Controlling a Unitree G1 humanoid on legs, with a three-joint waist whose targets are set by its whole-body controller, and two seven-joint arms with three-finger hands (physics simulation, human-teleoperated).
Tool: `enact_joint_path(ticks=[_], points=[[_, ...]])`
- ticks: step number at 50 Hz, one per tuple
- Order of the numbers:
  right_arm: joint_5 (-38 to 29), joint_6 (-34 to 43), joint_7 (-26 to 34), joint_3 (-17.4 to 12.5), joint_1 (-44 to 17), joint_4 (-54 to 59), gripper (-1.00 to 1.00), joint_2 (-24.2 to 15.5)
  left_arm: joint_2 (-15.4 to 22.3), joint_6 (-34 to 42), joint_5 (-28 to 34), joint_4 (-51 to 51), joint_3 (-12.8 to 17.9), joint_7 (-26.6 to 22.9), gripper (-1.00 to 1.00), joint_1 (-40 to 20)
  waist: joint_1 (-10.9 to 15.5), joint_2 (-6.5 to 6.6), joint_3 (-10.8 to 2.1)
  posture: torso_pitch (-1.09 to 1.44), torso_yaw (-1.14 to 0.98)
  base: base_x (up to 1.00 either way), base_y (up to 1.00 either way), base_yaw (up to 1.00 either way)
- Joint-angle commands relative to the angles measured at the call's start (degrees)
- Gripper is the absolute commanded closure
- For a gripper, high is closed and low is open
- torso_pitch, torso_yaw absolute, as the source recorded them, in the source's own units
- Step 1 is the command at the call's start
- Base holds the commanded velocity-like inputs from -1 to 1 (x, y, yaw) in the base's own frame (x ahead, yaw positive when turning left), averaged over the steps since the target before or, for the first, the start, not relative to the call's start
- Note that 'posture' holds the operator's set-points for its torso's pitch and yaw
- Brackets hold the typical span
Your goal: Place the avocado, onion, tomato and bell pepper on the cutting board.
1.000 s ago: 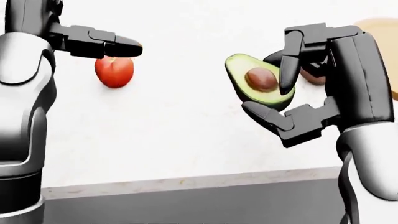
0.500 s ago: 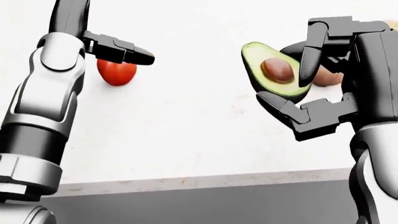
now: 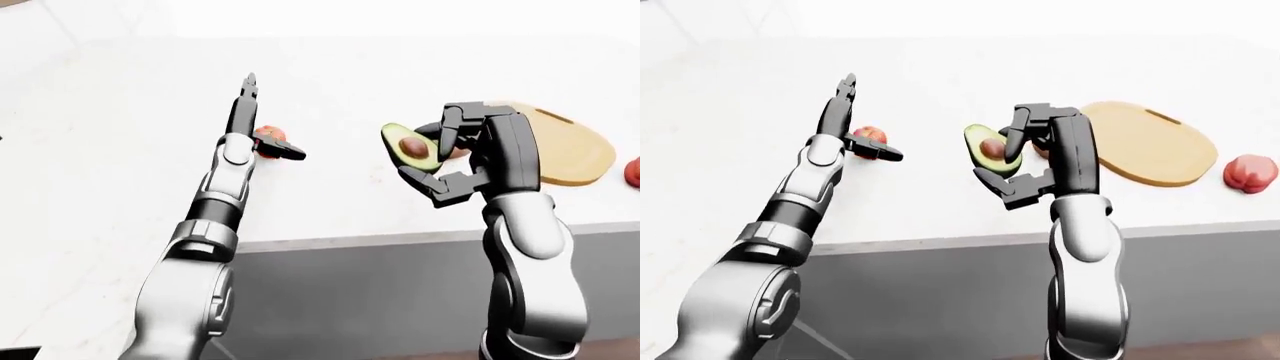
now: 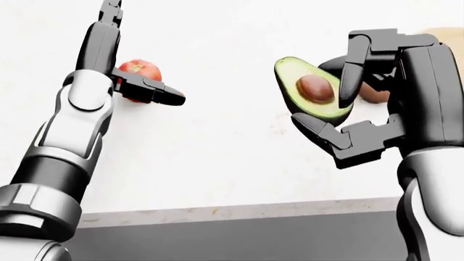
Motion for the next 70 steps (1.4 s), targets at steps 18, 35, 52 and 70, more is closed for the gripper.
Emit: enact_joint_path(ticks=[18,35,52,70], points=[[0.3,-3.8,-1.0,-0.2,-0.2,-2.1,1.0,0.1,1.0,-4.8,1.2,2.8,0.5,2.6,-1.0,-2.1,-0.1,0.12,-1.89,0.0,0.0,0.0,0.0,0.0],[0.2,-4.7,-1.0,0.2,-0.1,-2.1,1.0,0.3,1.0,-5.5,1.9,5.0,0.4,2.6,-0.25,-1.8,-0.1,0.16,-2.04,0.0,0.0,0.0,0.0,0.0],[-2.0,-1.5,0.7,0.8,-1.6,-3.8,1.0,-0.4,0.7,-4.9,1.8,3.4,0.4,1.7,0.56,-1.1,0.0,0.15,-2.16,0.0,0.0,0.0,0.0,0.0],[-3.3,-3.3,1.1,0.8,-1.5,-2.2,1.0,0.1,0.1,12.8,0.6,-30.4,0.4,-3.8,1.0,7.2,-0.4,0.45,-1.67,0.0,0.0,0.0,0.0,0.0]])
